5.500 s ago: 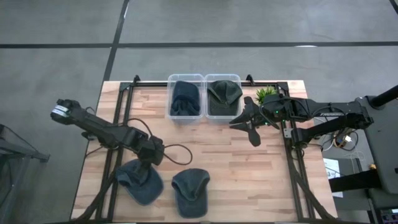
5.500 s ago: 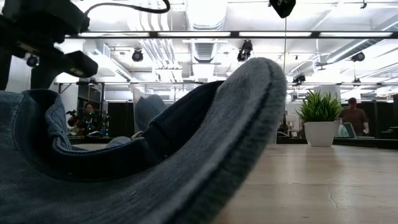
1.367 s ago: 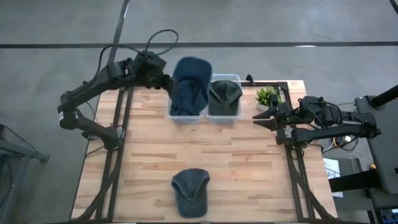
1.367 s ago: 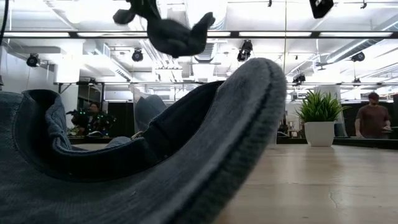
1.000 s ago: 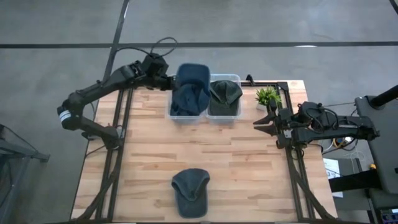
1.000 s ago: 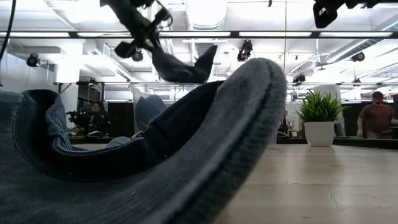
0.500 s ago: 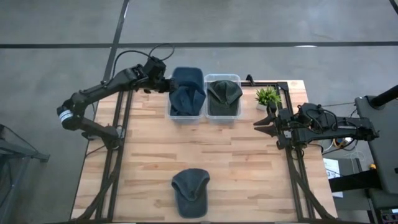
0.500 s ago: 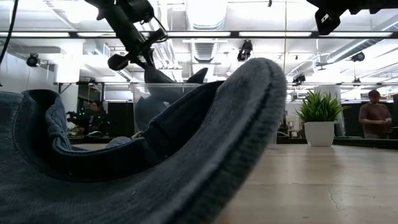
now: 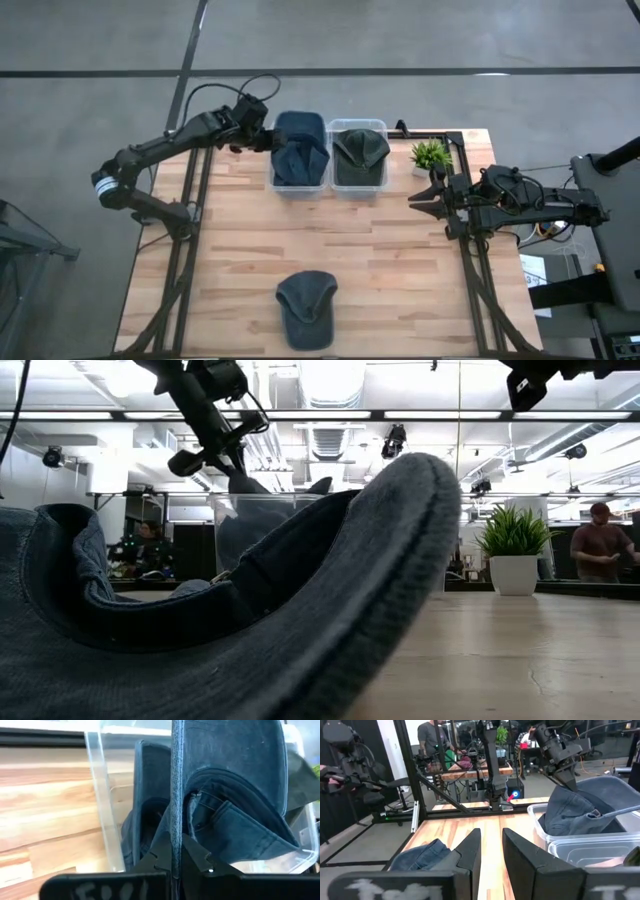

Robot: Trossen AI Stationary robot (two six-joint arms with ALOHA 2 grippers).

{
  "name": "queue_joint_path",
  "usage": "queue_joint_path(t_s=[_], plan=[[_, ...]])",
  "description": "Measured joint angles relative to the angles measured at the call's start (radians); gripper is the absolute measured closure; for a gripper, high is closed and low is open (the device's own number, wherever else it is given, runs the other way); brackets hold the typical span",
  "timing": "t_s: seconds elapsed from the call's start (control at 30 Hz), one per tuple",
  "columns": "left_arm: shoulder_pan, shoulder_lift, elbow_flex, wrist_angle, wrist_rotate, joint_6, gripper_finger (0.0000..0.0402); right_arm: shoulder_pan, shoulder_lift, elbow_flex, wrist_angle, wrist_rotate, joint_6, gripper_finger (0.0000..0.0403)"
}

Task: Pick & Place hat
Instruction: Put the left blue cap into the left transparent bin

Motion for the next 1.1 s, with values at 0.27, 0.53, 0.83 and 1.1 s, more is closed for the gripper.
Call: queue_joint_path(t_s=[0.27,0.53,0.83,1.1], plan=[[-0.004,0.0,-0.09,0.09,0.047,-0.06,0.0385,0.0,0.0,0.0,0.0,0.0,0.004,0.033],[-0.004,0.0,-0.106,0.13,0.057,-0.044,0.0384,0.0,0.0,0.0,0.0,0.001,0.022,0.033],[-0.004,0.0,-0.104,0.13,0.059,0.038,0.0383,0.0,0.0,0.0,0.0,0.001,0.025,0.033],[-0.004,-0.001,-0.104,0.13,0.071,0.035,0.0383,0.0,0.0,0.0,0.001,0.001,0.023,0.033]])
